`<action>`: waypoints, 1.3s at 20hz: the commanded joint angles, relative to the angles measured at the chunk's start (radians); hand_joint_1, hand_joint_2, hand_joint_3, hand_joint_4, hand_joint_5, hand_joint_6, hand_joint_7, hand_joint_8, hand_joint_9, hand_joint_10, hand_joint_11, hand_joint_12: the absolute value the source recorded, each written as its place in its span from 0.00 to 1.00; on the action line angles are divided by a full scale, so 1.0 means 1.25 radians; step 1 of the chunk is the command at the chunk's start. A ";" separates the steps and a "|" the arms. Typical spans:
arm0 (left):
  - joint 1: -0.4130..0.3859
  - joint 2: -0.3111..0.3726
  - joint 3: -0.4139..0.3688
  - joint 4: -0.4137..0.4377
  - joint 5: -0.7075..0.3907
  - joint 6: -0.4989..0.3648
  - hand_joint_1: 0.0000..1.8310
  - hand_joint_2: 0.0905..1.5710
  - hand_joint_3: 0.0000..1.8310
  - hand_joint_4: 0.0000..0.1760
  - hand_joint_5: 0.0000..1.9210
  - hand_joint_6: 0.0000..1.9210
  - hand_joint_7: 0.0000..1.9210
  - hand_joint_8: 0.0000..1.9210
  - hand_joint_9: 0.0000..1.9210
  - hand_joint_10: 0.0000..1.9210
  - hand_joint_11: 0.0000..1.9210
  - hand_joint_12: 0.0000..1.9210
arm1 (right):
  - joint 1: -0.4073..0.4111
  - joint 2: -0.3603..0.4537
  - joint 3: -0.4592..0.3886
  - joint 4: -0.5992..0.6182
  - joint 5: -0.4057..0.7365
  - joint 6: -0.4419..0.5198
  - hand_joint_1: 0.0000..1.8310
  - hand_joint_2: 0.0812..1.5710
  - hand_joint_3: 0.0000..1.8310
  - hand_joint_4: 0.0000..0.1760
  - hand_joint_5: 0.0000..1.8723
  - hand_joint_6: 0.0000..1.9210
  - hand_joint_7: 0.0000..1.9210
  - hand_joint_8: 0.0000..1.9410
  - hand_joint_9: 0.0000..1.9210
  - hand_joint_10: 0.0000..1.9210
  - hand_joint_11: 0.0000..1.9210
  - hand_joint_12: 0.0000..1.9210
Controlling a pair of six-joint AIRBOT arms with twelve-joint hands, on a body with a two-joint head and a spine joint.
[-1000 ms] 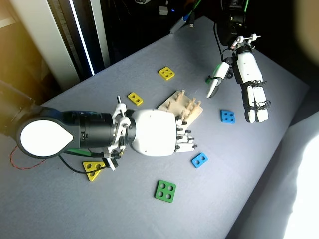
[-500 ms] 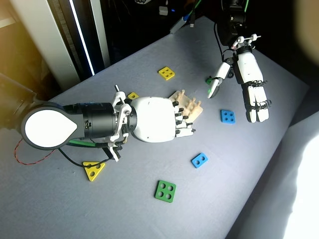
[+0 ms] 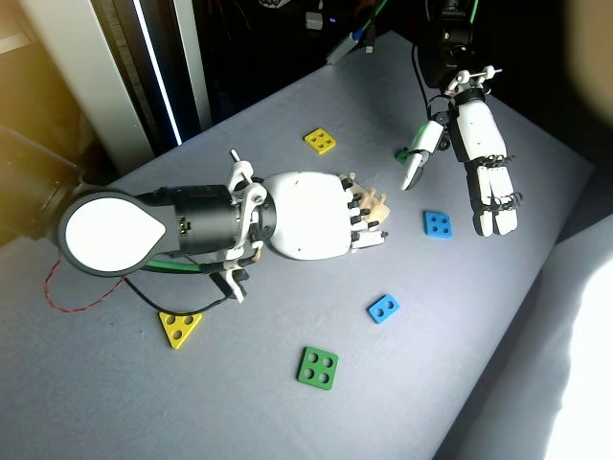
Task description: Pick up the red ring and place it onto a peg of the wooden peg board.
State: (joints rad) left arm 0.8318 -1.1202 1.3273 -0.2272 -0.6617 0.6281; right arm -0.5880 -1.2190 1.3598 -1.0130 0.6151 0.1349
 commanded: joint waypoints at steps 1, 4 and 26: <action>-0.013 -0.003 0.006 -0.002 -0.087 -0.001 0.26 0.62 0.00 0.82 0.02 0.00 0.00 0.00 0.00 0.00 0.00 0.00 | 0.014 -0.004 0.002 0.038 0.056 0.005 0.61 0.72 0.00 0.00 0.49 0.58 0.35 0.02 0.23 0.11 0.00 0.75; -0.015 -0.004 0.007 0.000 -0.084 0.000 0.26 0.62 0.00 0.85 0.03 0.00 0.00 0.00 0.00 0.00 0.00 0.00 | 0.021 -0.014 0.008 0.029 0.054 0.005 0.60 0.72 0.00 0.00 0.48 0.59 0.34 0.00 0.16 0.23 0.00 0.72; -0.022 -0.006 0.010 0.005 -0.078 0.002 0.26 0.62 0.00 0.84 0.03 0.00 0.00 0.00 0.00 0.00 0.00 0.00 | 0.027 -0.070 0.033 0.000 0.055 0.024 0.59 0.71 0.00 0.00 0.49 0.57 0.36 0.00 0.21 0.18 0.00 0.75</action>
State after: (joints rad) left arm 0.8196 -1.1252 1.3350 -0.2188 -0.6426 0.6315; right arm -0.5636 -1.3029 1.3994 -1.0630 0.6079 0.1570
